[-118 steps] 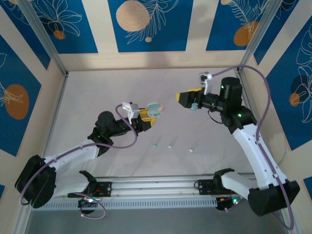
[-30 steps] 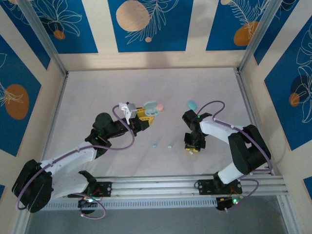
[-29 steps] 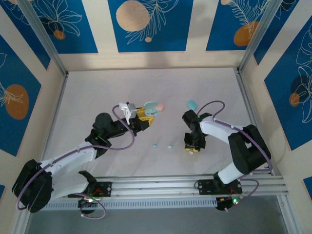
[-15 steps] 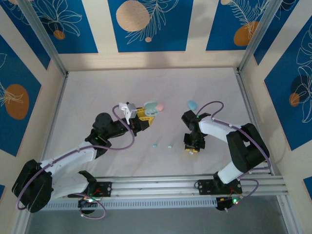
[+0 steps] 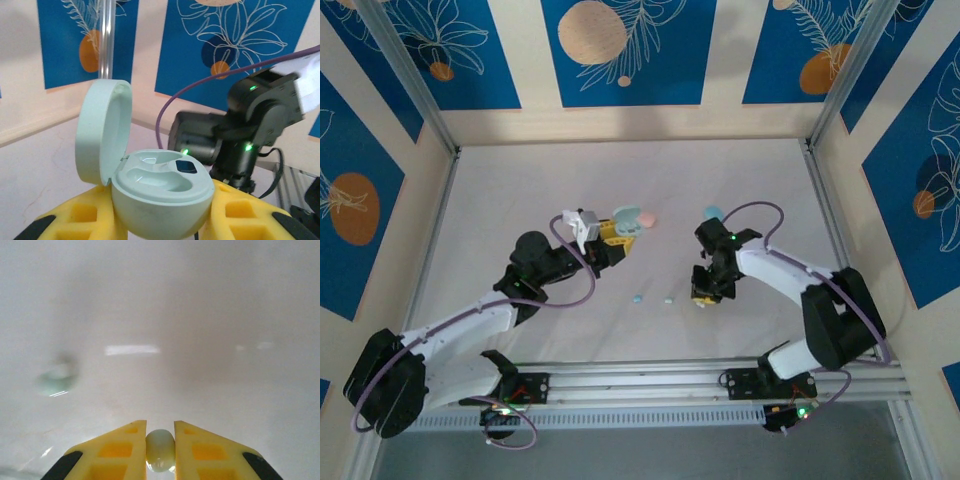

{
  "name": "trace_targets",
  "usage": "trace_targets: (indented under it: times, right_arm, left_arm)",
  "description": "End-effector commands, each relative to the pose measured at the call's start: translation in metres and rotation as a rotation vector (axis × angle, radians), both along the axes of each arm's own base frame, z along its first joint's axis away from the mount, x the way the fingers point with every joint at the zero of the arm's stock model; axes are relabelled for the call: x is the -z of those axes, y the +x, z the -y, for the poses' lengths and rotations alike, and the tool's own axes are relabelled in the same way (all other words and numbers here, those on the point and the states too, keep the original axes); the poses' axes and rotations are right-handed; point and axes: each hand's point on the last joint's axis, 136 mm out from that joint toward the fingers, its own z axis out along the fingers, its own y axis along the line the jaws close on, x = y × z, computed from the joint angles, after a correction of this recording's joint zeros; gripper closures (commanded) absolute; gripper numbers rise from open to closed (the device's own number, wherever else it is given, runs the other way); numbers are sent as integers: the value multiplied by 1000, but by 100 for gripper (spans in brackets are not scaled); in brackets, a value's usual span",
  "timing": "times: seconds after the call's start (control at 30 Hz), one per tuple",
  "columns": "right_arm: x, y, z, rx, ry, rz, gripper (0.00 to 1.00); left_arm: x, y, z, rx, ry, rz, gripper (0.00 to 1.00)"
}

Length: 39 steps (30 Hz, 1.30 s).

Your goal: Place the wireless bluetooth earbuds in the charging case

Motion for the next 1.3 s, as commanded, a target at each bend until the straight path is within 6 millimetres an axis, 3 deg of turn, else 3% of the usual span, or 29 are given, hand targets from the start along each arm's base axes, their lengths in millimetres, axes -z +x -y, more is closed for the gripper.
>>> trace_targets:
  times: [0.0, 0.13, 0.23, 0.33, 0.5, 0.87, 1.07, 1.27]
  right_arm:
    - [-69, 11, -57, -105, 423, 71, 83]
    - [-129, 9, -89, -218, 713, 82, 83]
    - [-163, 5, -101, -286, 879, 72, 83]
    - [-186, 7, -106, -304, 1009, 50, 82]
    - [-204, 12, -106, -309, 1108, 35, 82]
    - [-210, 25, -103, -244, 1080, 60, 83]
    - [-238, 26, -102, -299, 1044, 250, 82]
    - [-262, 17, -116, -418, 1034, 435, 82]
  left_arm:
    - [-8, 1, -10, -65, 1, 46, 71]
    - [-4, 0, -16, -89, 33, 66, 71]
    - [-4, 1, -22, -120, 42, 79, 71]
    - [-3, 2, -27, -144, 45, 92, 71]
    - [2, -2, -24, -115, 66, 100, 71]
    - [8, -13, -13, -17, 77, 123, 70]
    - [10, -22, -7, 49, 54, 174, 70]
    - [5, -22, 1, 86, 27, 198, 70]
